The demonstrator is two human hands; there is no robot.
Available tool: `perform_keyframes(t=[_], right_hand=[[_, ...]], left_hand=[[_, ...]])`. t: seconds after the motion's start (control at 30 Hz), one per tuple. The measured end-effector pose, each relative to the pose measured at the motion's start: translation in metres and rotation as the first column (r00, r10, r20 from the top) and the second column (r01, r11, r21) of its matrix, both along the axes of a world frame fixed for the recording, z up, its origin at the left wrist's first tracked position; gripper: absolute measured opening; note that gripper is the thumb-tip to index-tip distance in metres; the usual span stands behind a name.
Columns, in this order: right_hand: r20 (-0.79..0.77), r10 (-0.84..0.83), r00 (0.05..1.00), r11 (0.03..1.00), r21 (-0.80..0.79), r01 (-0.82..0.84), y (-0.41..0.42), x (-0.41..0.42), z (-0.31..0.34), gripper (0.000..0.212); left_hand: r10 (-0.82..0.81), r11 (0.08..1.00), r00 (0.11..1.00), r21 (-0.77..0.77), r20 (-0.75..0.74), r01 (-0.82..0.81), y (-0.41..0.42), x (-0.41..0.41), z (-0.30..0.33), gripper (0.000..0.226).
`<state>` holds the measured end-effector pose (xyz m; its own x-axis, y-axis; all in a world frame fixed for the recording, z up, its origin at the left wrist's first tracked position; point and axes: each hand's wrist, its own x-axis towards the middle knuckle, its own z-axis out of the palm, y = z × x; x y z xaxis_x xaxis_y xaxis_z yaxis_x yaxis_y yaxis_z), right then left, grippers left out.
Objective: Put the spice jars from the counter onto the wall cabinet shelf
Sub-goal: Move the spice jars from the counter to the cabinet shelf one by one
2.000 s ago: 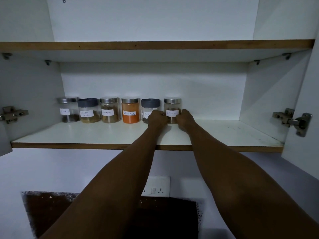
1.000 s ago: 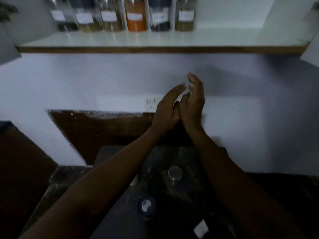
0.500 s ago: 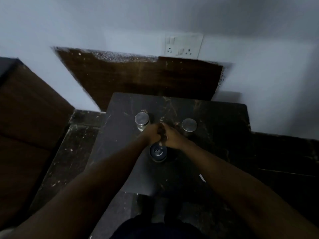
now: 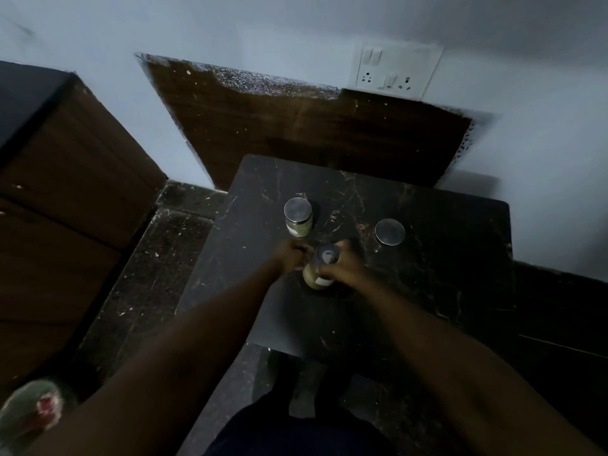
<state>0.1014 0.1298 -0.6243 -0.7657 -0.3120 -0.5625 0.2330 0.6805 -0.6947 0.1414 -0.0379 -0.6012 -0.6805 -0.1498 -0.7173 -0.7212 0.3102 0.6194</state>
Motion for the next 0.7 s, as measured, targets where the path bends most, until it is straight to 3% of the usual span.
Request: perform_keyframes(t=[0.1,0.27,0.4,0.47,0.57,0.7], right_hand=[[0.159,-0.187,0.969,0.971,-0.123,0.207,-0.005,-0.015,0.015,0.059],[0.233,-0.304,0.924,0.905,-0.232,0.356,-0.007,-0.029,0.028,0.069],[0.103,-0.308,0.946,0.924,-0.204,0.324,-0.015,-0.030,0.037,0.038],[0.126,-0.337,0.933,0.912,-0.204,0.357,-0.017,-0.030,0.044,0.043],[0.323,-0.460,0.827,0.749,-0.360,0.557,-0.015,-0.031,0.047,0.045],[0.246,-0.428,0.870,0.756,-0.430,0.493,-0.014,-0.034,0.059,0.038]], left_hand=[[0.021,0.999,0.998,0.050,-0.067,-0.018,-0.005,0.003,0.008,0.038],[0.128,0.981,0.984,0.159,-0.120,-0.108,-0.009,0.002,0.016,0.038],[0.212,0.969,0.949,0.175,-0.234,-0.174,-0.004,0.001,0.020,0.031],[0.243,0.964,0.929,0.176,-0.278,-0.200,-0.003,0.002,0.023,0.032],[0.306,0.946,0.888,0.217,-0.344,-0.242,-0.007,0.002,0.028,0.033],[0.380,0.921,0.828,0.249,-0.413,-0.299,-0.005,-0.001,0.043,0.033]])
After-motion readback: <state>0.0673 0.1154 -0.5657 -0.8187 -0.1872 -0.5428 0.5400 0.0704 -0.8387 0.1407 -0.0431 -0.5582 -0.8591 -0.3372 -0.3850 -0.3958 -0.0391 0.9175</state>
